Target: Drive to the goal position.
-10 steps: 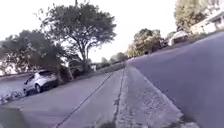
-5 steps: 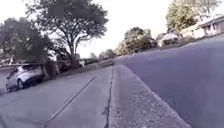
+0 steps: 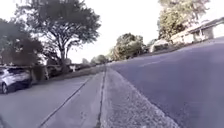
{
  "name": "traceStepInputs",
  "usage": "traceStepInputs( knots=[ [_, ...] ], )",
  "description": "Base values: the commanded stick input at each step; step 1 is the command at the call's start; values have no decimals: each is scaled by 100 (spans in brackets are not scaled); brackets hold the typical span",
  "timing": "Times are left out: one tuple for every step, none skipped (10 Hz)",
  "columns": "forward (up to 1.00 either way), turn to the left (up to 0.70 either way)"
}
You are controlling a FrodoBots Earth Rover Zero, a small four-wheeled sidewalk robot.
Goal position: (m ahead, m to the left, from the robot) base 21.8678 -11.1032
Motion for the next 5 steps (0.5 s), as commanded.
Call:
traceStepInputs(
  knots=[
    [100,0],
    [100,0],
    [100,0],
    [100,0],
    [100,0]
  ],
)
